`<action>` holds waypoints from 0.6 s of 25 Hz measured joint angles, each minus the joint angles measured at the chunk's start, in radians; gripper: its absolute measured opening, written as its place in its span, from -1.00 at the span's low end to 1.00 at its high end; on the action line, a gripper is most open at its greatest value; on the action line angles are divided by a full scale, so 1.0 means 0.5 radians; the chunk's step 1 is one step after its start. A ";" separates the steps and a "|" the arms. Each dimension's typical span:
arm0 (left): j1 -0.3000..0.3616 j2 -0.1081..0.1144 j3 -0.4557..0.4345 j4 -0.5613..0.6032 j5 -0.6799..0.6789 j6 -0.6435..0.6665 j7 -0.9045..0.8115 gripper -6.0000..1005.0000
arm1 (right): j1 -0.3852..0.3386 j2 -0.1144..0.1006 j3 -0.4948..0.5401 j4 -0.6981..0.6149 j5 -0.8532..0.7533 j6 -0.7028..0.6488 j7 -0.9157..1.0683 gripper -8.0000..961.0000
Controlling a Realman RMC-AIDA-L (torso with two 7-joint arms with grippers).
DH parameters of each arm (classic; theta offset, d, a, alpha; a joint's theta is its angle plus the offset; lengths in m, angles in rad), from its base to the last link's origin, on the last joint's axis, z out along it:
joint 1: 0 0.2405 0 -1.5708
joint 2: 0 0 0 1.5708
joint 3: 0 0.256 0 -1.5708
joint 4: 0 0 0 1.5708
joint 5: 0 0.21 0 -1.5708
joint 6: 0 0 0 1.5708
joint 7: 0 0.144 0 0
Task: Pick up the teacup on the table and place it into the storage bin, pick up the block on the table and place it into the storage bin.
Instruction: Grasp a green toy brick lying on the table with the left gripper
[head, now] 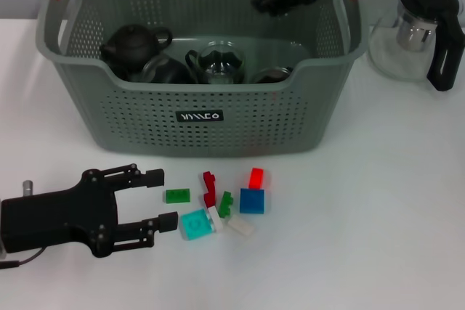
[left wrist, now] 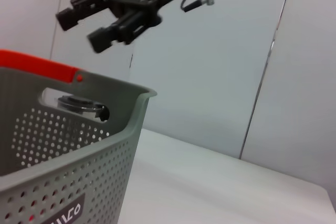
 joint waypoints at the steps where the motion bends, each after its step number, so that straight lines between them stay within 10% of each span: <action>1: 0.000 0.000 -0.002 0.005 -0.003 0.008 0.000 0.47 | -0.076 -0.003 0.001 -0.096 0.191 -0.082 -0.049 0.63; 15: -0.003 0.017 -0.074 0.016 -0.011 0.070 0.000 0.47 | -0.668 -0.004 0.040 -0.491 0.906 -0.639 -0.446 0.97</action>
